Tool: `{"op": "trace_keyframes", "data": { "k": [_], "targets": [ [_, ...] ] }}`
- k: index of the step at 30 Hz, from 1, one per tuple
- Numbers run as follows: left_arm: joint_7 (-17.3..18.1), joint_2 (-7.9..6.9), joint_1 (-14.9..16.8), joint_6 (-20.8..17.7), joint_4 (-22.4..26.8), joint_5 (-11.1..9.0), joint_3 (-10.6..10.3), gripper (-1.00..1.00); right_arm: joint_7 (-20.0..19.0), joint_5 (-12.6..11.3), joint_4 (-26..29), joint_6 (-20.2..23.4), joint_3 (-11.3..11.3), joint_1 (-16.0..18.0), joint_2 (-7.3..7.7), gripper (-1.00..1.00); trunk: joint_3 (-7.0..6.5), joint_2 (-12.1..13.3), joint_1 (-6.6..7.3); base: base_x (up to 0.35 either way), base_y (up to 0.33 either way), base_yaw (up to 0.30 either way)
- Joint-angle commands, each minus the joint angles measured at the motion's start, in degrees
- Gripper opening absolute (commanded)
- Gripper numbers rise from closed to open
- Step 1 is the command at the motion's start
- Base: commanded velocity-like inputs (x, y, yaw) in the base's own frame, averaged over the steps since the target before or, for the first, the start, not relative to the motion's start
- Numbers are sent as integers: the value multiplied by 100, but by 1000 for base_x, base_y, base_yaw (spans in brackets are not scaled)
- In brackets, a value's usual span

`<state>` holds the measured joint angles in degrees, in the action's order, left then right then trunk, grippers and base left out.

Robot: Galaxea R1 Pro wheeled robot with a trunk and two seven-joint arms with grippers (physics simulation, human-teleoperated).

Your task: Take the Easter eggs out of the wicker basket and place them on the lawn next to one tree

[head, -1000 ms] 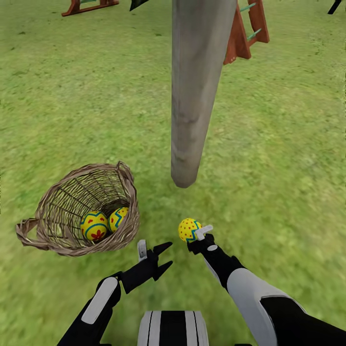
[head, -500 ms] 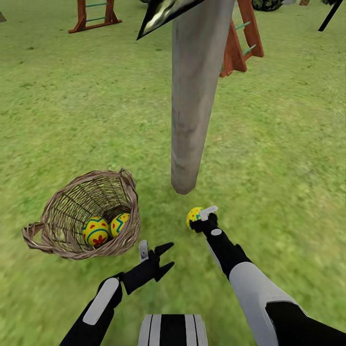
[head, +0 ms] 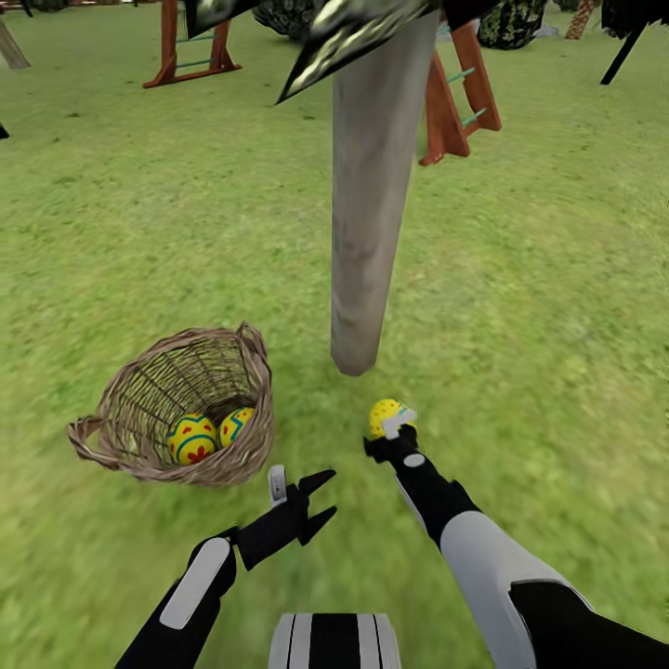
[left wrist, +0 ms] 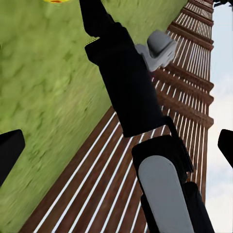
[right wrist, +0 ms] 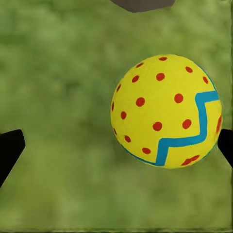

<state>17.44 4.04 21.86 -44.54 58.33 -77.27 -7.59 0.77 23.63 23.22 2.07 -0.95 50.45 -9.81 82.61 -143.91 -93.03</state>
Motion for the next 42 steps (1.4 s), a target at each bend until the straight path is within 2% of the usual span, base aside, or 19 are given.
{"op": "trace_keyframes", "data": {
  "k": [1,3,5,7,9,10,11,12,13,14,16,17,18,21,24,25,34,36,42],
  "targets": [
    [14,1,2,-20,0,1,4,100,15,59,12,31,-7,0,-3,100,-20,0,7,-343,0,0],
    [14,1,2,-24,2,1,10,100,15,57,15,64,-2,0,0,100,-64,3,12,-344,0,0],
    [14,-3,2,-39,3,1,12,100,10,58,35,312,2,0,5,100,-108,6,17,-345,0,0],
    [19,-7,2,-63,14,-5,17,100,4,60,247,925,6,0,6,100,-153,8,22,-345,0,0],
    [23,-18,2,-78,21,-7,26,100,-126,39,906,1922,-8,0,36,100,-197,11,27,-294,0,0],
    [23,-30,2,-84,25,-8,31,100,-432,32,1306,2502,-14,0,69,100,-219,12,30,-99,0,0],
    [26,-44,2,-93,33,-8,36,100,-1146,36,1832,3154,-17,-3,164,100,-241,14,33,-33,0,0],
    [29,-49,2,-104,41,-11,36,100,-1889,44,2221,3583,-21,-19,274,100,-263,15,35,-13,0,0],
    [31,-52,2,-116,45,-69,32,100,-2624,39,2506,3880,-25,-28,438,100,-286,16,38,-5,0,0],
    [31,-56,2,-121,49,-156,25,100,-3118,44,2663,4099,-26,-31,586,100,-308,18,40,-3,0,0],
    [24,-60,2,-124,68,-316,3,100,-4265,52,3077,4925,-27,-34,974,100,-352,20,45,-1,0,0],
    [29,-55,2,-130,92,-345,-11,100,-4769,59,3270,5159,-27,-35,1172,100,-374,22,48,0,0,0],
    [31,-53,2,-133,177,-355,-19,100,-5031,61,3339,5243,-27,-35,1281,100,-396,23,51,0,0,0],
    [16,-52,-2,-134,552,-347,-59,100,-5165,50,3371,5284,-28,-35,1338,100,-463,27,58,0,0,0],
    [0,-84,-6,-134,923,-349,-535,100,-5179,25,3380,5294,-28,-35,1394,100,-529,31,66,0,0,0],
    [-2,-86,-7,-134,958,-350,-581,100,-5184,14,3381,5295,-31,-35,1411,100,-551,32,69,-89,0,0],
    [2,-96,-7,-134,996,-359,-629,100,-5188,-14,3376,5295,-36,-35,1439,100,-751,44,92,-315,0,0],
    [5,-137,-7,-134,996,-370,-629,100,-5187,-12,3380,5295,-36,-35,1439,100,-795,47,97,-291,17,0],
    [20,-190,-7,-131,1180,-410,-598,100,-5190,-8,3389,5295,-71,-35,1426,100,-795,47,97,-31,4,65]
  ]
}}
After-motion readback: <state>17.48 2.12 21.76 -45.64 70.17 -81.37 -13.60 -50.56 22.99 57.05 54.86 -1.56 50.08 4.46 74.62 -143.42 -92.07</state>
